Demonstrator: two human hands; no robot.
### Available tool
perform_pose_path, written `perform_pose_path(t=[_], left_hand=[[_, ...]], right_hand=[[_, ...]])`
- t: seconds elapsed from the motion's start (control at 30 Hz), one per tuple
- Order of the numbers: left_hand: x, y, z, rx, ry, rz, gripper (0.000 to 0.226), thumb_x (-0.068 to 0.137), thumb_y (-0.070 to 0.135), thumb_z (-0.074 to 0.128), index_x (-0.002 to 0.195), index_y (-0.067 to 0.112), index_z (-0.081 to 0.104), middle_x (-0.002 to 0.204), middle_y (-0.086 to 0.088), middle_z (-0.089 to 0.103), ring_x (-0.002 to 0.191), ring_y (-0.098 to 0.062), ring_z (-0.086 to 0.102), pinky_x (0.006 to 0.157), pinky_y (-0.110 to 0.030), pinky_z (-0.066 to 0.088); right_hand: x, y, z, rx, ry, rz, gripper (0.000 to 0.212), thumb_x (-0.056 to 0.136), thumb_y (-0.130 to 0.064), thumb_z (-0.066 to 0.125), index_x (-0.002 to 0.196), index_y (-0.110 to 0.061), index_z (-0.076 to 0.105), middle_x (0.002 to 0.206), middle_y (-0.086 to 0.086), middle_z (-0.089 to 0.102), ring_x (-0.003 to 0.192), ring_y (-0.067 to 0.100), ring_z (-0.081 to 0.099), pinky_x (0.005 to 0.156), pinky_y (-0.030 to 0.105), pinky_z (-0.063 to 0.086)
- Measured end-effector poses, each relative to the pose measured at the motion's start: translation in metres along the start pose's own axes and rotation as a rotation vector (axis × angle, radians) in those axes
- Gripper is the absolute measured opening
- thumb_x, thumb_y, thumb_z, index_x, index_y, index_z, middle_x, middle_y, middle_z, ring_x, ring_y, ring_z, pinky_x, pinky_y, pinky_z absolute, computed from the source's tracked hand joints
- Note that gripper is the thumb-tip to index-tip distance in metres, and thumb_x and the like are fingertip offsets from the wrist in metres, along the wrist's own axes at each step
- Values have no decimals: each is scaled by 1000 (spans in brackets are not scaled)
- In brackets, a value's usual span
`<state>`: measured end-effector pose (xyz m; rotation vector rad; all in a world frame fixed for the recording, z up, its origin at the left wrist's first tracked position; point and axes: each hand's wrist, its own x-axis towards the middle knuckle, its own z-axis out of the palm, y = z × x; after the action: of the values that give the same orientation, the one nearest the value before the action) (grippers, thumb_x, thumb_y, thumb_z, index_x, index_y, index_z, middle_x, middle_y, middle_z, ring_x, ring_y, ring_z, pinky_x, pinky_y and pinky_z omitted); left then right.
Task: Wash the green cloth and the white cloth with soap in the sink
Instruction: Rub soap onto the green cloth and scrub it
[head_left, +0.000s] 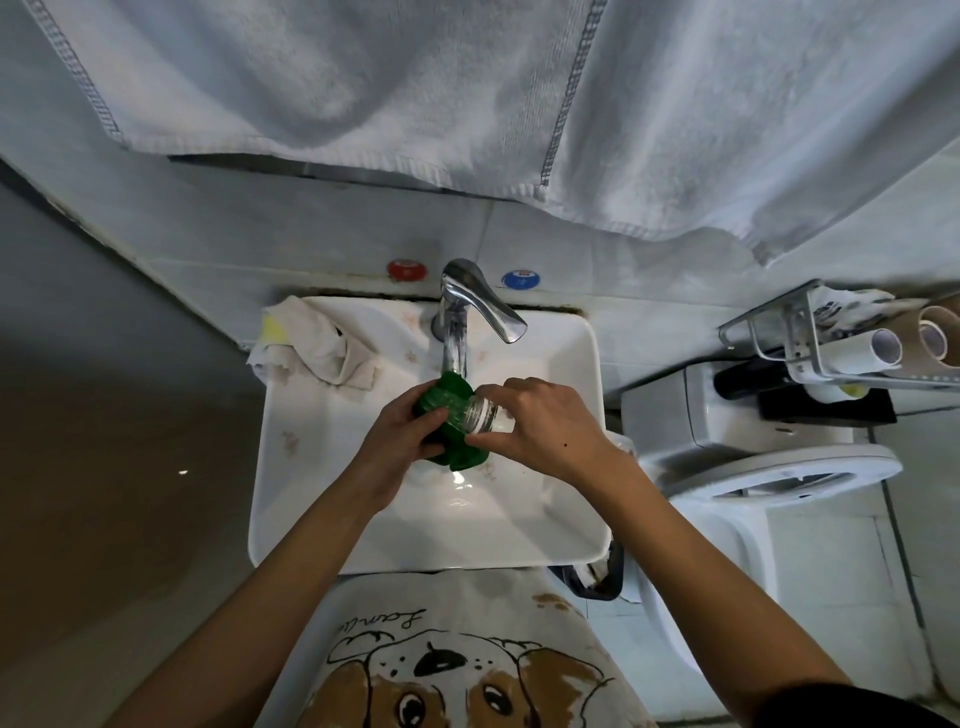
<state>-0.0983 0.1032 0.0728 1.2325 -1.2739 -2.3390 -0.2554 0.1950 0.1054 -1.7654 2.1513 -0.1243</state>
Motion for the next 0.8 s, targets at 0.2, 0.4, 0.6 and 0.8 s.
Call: perform_pose_path(t=[0.2, 0.4, 0.6, 0.8], left_hand=[[0, -1, 1, 12, 0, 4, 33, 94, 2, 48, 121, 19, 55, 108, -3, 65, 92, -11, 65, 65, -21, 54], [1, -3, 1, 10, -4, 16, 37, 92, -2, 50, 122, 19, 55, 108, -2, 65, 94, -14, 64, 66, -22, 55], [1, -5, 1, 6, 1, 27, 38, 91, -4, 51, 117, 24, 56, 108, 0, 64, 96, -15, 63, 69, -24, 55], [2, -5, 2, 0, 8, 34, 40, 90, -5, 52, 116, 25, 56, 106, 2, 65, 96, -14, 63, 72, -26, 54]], right_hand=[[-1, 1, -1, -19, -2, 1, 59, 87, -62, 52, 135, -29, 51, 102, 0, 66, 95, 22, 61, 68, 31, 42], [-1, 1, -4, -31, -8, -5, 59, 86, -62, 53, 137, -31, 50, 99, 0, 65, 94, 22, 60, 68, 30, 40], [-2, 1, -6, -24, -27, -5, 60, 86, -61, 54, 137, -31, 50, 94, 1, 64, 89, 22, 60, 70, 33, 45], [-1, 3, -8, -23, -48, -20, 58, 86, -62, 53, 137, -32, 50, 91, 1, 64, 85, 20, 59, 70, 35, 49]])
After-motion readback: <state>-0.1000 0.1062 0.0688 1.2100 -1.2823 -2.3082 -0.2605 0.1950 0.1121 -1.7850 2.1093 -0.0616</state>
